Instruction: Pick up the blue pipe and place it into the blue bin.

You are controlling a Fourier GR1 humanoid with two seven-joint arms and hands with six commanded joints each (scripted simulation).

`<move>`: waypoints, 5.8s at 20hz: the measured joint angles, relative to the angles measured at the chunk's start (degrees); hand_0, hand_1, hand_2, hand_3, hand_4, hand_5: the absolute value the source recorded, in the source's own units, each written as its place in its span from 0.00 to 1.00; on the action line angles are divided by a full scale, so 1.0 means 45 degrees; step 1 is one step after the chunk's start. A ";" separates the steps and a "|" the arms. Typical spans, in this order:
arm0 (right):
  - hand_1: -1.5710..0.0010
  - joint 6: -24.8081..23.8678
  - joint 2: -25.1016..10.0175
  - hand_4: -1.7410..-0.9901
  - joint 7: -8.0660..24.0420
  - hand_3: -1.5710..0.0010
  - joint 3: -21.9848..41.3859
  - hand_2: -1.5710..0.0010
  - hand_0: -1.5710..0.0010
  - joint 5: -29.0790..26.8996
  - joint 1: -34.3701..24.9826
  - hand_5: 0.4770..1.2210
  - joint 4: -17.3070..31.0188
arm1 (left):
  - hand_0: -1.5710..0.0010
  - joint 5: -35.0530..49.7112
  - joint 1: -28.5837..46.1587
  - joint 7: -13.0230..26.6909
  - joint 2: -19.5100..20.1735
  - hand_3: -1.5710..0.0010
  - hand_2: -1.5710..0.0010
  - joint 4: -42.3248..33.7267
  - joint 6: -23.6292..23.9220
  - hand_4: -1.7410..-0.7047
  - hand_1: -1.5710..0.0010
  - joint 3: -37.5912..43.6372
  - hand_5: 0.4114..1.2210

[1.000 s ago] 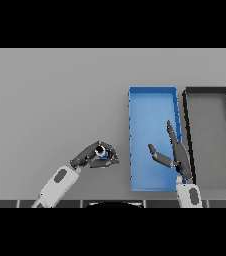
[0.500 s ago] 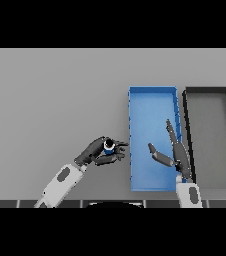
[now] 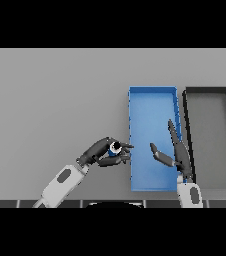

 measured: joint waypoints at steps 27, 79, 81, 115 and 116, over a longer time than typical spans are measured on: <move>1.00 0.5760 -0.2109 0.68 0.4982 1.00 0.3033 1.00 1.00 -0.6057 -0.5688 0.07 -0.2921 | 0.00 -0.0002 -0.0083 -0.0111 0.0007 0.02 0.00 0.0312 -0.0683 0.00 0.00 0.0064 1.00; 0.00 0.2533 -0.3147 0.09 0.5155 0.00 0.4488 0.00 0.00 -1.2766 -1.0876 0.96 -0.1159 | 1.00 -0.2494 0.0206 0.1636 -0.0071 1.00 1.00 0.0309 -0.2414 0.80 1.00 0.0942 0.11; 0.00 0.1789 -0.3443 0.06 0.5512 0.00 0.3834 0.00 0.00 -1.4064 -1.1732 0.91 -0.1207 | 1.00 -0.2442 0.0183 0.1635 0.0010 1.00 1.00 0.0451 -0.2464 0.79 1.00 0.1047 0.11; 0.62 -0.2556 -0.6253 0.54 0.7927 0.71 0.3930 0.64 0.57 -1.2883 -0.8844 0.91 0.5426 | 1.00 -0.2267 0.0675 0.1587 0.0231 1.00 1.00 -0.0163 -0.2482 0.82 1.00 0.1061 0.05; 0.70 -0.2567 -0.6248 0.61 0.7931 0.77 0.4221 0.71 0.66 -1.3066 -0.8882 0.89 0.5616 | 1.00 -0.2306 0.0478 0.1970 0.0047 1.00 1.00 -0.0061 -0.2389 0.82 1.00 0.1052 0.05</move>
